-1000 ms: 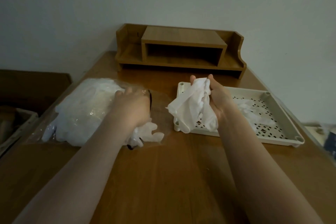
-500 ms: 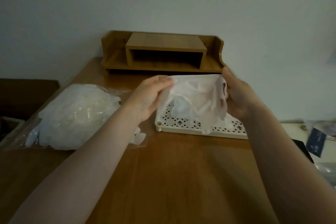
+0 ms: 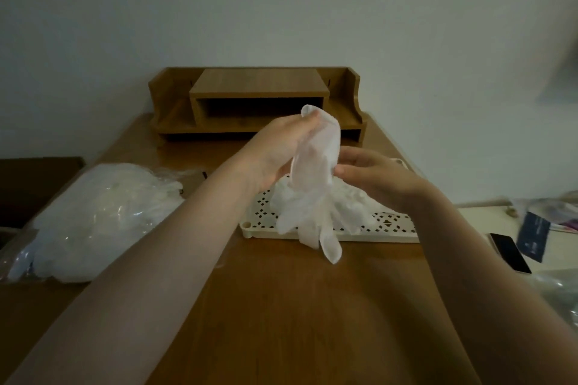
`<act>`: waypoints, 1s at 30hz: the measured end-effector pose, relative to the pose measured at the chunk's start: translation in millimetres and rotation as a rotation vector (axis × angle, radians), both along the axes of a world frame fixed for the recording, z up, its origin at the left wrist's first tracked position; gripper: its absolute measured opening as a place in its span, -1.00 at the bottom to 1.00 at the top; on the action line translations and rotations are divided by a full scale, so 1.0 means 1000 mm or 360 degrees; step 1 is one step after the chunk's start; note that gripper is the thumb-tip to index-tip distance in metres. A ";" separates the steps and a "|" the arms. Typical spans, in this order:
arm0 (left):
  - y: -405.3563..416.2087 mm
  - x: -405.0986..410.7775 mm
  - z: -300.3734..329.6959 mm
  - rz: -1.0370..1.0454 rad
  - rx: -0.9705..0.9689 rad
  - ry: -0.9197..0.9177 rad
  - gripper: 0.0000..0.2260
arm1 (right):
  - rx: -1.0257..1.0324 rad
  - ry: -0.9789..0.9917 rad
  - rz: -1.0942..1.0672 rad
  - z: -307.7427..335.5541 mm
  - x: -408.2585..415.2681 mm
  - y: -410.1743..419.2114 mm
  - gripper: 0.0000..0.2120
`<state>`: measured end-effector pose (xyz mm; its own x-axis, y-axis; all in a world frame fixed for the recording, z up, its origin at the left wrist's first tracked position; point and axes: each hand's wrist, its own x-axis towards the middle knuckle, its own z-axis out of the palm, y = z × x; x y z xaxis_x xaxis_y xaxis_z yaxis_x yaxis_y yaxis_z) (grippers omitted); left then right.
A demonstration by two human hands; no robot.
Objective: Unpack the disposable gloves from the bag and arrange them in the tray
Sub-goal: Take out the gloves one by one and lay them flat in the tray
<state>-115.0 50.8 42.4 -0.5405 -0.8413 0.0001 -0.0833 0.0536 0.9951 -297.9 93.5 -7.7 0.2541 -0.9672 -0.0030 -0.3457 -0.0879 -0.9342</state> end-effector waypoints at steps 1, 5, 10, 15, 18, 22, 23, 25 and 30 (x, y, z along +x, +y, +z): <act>0.002 -0.005 0.000 -0.0027 0.0011 0.0013 -0.73 | -0.0006 -0.0118 0.0014 -0.003 -0.005 0.000 -0.47; 0.001 -0.017 -0.004 -0.0097 0.0179 0.0112 -0.71 | 0.0138 -0.0599 0.0148 -0.012 -0.035 0.006 -0.32; -0.011 -0.031 -0.017 -0.0143 0.0119 -0.0071 -0.70 | 0.0370 -0.0891 0.0217 -0.008 -0.066 0.002 -0.49; -0.040 -0.032 -0.053 0.0021 -0.0356 -0.0913 -0.64 | 0.0901 0.0198 0.0177 -0.002 -0.074 -0.017 -0.54; -0.050 -0.029 -0.064 0.0001 -0.0494 -0.1049 -0.63 | 0.1140 0.0255 0.0130 -0.006 -0.070 -0.031 -0.42; -0.057 -0.028 -0.052 0.0085 -0.0542 -0.0747 -0.57 | 0.1012 0.0008 0.0163 -0.013 -0.077 -0.046 -0.38; -0.058 -0.029 -0.049 0.0132 -0.0572 -0.0718 -0.56 | 0.0980 -0.0066 0.0183 -0.013 -0.079 -0.046 -0.34; -0.060 -0.029 -0.046 0.0195 -0.0610 -0.0739 -0.57 | 0.0995 -0.0177 0.0214 -0.013 -0.083 -0.047 -0.23; -0.063 -0.027 -0.067 0.0085 -0.0582 -0.1008 -0.56 | 0.1262 -0.0114 -0.0063 -0.016 -0.084 -0.047 -0.42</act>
<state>-141.6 -12.6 -24.5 -0.4881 -0.8727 -0.0130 -0.6484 0.3526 0.6747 -381.4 46.3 -23.2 0.2453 -0.6917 -0.6793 -0.2714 0.6237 -0.7331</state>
